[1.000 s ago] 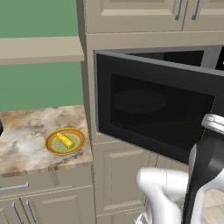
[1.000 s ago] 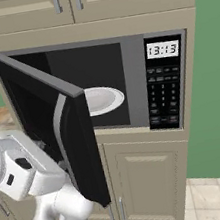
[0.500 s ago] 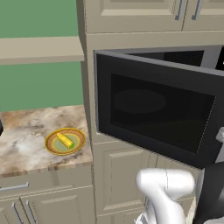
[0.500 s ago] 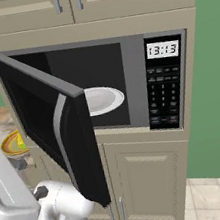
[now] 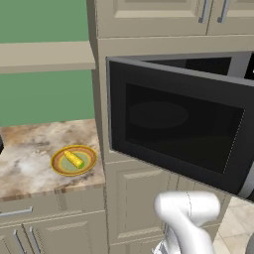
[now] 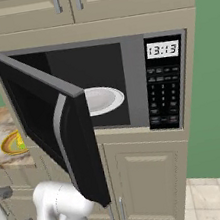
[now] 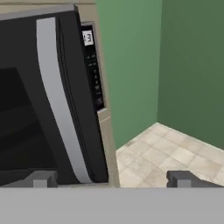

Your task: Pick the corn from the counter and place it in the microwave. Then turn on the microwave.

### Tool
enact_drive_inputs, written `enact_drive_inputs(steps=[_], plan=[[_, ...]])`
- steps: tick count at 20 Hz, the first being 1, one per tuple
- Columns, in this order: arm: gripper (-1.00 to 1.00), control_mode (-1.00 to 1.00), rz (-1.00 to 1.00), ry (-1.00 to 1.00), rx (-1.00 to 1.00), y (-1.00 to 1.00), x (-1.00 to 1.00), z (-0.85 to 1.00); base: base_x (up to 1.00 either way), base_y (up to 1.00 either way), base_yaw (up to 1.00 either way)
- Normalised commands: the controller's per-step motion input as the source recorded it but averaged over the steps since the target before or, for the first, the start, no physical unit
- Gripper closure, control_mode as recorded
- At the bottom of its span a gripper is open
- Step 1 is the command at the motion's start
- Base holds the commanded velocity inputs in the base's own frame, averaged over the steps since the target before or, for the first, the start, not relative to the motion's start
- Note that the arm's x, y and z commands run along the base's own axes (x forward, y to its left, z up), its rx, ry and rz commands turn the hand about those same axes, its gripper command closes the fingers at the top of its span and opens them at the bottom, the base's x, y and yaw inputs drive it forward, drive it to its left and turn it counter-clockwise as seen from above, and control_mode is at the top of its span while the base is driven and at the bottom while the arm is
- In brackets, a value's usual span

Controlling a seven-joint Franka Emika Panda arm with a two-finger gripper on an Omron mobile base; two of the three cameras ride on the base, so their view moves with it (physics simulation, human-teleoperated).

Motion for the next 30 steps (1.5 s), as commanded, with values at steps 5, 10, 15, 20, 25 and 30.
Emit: enact_drive_inputs(steps=[5,10,15,20,25,30], plan=[[-1.0,-1.0,0.13,0.0,-0.07,-0.08,-0.28,0.0,0.0,0.0,0.0],[-1.0,-1.0,0.17,0.0,-0.06,-0.18,-0.09,0.0,0.0,0.0,0.0],[-1.0,-1.0,0.17,0.0,-0.03,-0.2,-0.01,0.0,0.0,0.0,0.0],[-1.0,-1.0,0.16,0.0,-0.01,-0.2,0.0,0.0,0.0,0.0,0.0],[-1.0,-1.0,0.15,-0.02,-0.01,-0.2,0.01,0.0,0.0,0.0,0.0],[-1.0,-1.0,0.15,-0.02,0.0,-0.12,0.15,0.01,0.0,0.0,0.0]])
